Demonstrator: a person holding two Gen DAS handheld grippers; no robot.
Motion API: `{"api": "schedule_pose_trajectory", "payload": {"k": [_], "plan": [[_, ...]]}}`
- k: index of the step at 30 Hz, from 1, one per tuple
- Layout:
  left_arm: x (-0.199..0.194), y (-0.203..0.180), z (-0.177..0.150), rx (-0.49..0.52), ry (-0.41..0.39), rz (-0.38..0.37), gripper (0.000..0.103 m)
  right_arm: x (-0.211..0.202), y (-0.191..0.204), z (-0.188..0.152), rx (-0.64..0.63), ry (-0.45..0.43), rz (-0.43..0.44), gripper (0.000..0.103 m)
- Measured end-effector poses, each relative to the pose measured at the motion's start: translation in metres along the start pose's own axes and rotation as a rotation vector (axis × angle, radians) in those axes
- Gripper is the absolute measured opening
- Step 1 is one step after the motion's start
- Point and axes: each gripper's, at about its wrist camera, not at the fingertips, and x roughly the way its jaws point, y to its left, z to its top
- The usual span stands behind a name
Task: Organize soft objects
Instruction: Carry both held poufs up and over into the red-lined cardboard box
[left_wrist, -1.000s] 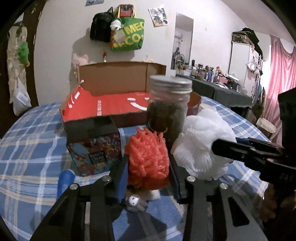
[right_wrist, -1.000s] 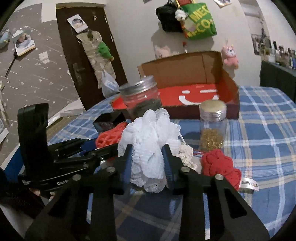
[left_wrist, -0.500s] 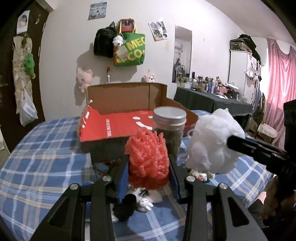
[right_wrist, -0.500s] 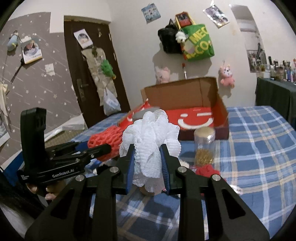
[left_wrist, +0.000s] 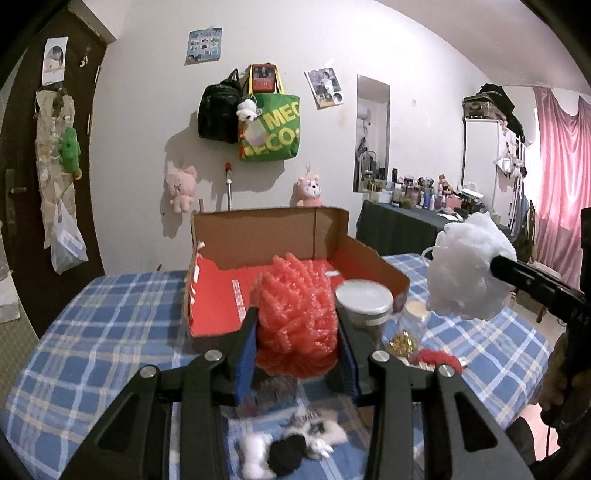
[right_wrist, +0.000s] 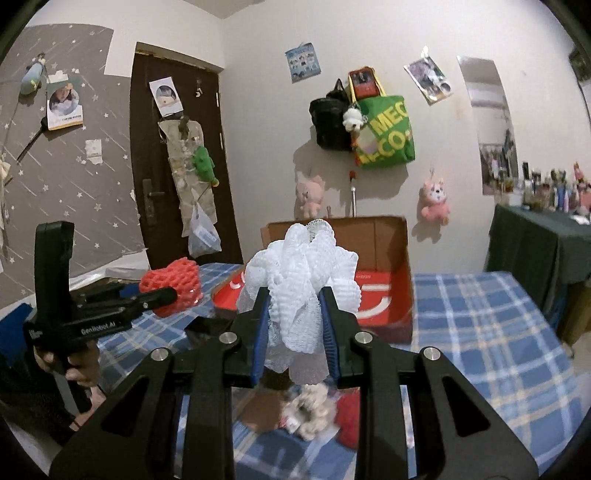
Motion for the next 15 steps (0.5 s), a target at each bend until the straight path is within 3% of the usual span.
{"api": "schedule_pose_trajectory", "payload": {"k": [9,15], "plan": [[0.021,0.012,0.047,0.027,0.018,-0.078,0.041,0.02,-0.018,0.04,-0.058,0.003,0.031,0.024],[0.054,0.018,0.067,0.055,0.1,-0.122,0.041,0.052,-0.02,0.064,-0.126,0.053,0.041,0.024]]}}
